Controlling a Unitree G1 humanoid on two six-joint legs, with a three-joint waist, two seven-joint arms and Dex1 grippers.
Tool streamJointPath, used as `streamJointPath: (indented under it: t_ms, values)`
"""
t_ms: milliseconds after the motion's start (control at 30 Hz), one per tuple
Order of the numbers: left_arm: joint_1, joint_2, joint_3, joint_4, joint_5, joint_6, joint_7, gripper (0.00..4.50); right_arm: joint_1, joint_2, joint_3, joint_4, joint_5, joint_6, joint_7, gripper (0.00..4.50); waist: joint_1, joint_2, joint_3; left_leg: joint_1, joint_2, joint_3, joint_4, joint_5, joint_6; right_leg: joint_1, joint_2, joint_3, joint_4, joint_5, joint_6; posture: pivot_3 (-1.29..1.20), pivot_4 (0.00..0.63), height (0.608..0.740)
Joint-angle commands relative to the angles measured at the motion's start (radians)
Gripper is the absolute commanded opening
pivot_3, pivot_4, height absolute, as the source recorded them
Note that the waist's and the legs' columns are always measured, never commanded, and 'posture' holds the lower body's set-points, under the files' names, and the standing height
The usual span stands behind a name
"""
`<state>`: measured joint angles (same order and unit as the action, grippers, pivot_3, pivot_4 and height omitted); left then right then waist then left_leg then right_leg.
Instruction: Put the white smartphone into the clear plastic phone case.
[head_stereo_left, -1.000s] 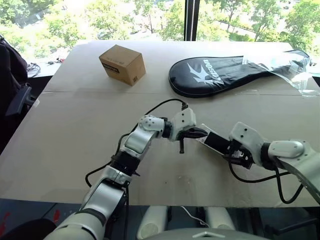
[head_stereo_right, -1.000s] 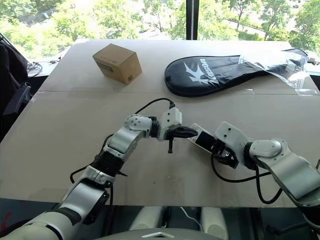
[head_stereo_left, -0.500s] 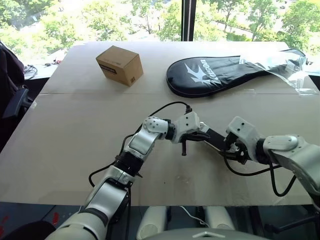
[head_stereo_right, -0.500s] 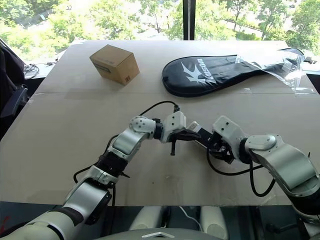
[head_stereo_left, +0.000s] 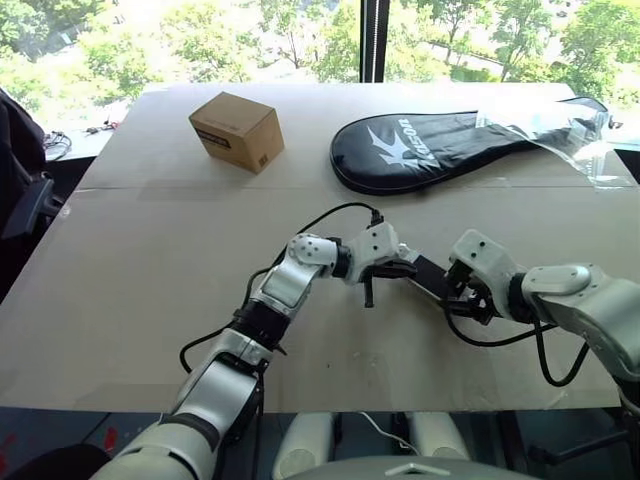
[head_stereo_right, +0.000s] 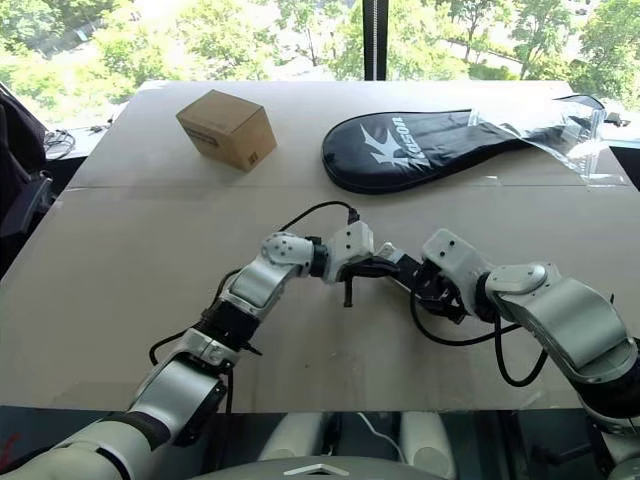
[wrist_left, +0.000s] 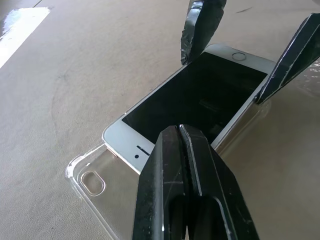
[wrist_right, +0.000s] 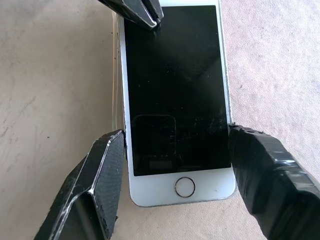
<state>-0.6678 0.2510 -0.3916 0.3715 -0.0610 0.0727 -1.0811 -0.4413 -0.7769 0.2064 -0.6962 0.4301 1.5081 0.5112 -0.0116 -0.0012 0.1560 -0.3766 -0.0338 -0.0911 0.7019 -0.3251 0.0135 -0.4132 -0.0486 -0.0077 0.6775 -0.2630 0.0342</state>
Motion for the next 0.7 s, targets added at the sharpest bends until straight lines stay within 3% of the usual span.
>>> streamJointPath:
  t_ms: [33, 600, 700]
  values:
    - [-0.003, 0.004, -0.013, 0.02, 0.032, -0.014, 0.002, 0.02, -0.005, 0.001, 0.024, -0.001, 0.004, -0.004, -0.012, 2.7, -0.001, -0.001, -0.001, 0.0, 0.0, 0.0, 0.0, 0.0, 0.0, 0.0, 0.0, 0.0, 0.0, 0.0, 0.0, 0.0, 0.15, 0.74]
    - [0.041, -0.005, -0.047, 0.161, 0.099, -0.077, 0.039, 0.02, -0.025, 0.025, 0.045, -0.005, 0.02, 0.011, -0.043, 2.7, -0.001, -0.007, -0.014, 0.003, 0.0, 0.0, 0.0, 0.0, 0.0, 0.001, 0.0, 0.001, 0.0, 0.0, 0.0, 0.0, 0.15, 0.74]
    - [0.037, -0.01, -0.045, 0.176, 0.1, -0.083, 0.041, 0.0, -0.039, 0.011, 0.028, -0.012, 0.031, 0.005, -0.027, 4.15, -0.001, -0.007, -0.015, 0.003, 0.0, 0.001, 0.0, 0.0, 0.0, 0.002, 0.0, 0.001, 0.0, 0.0, 0.0, 0.0, 0.15, 0.74]
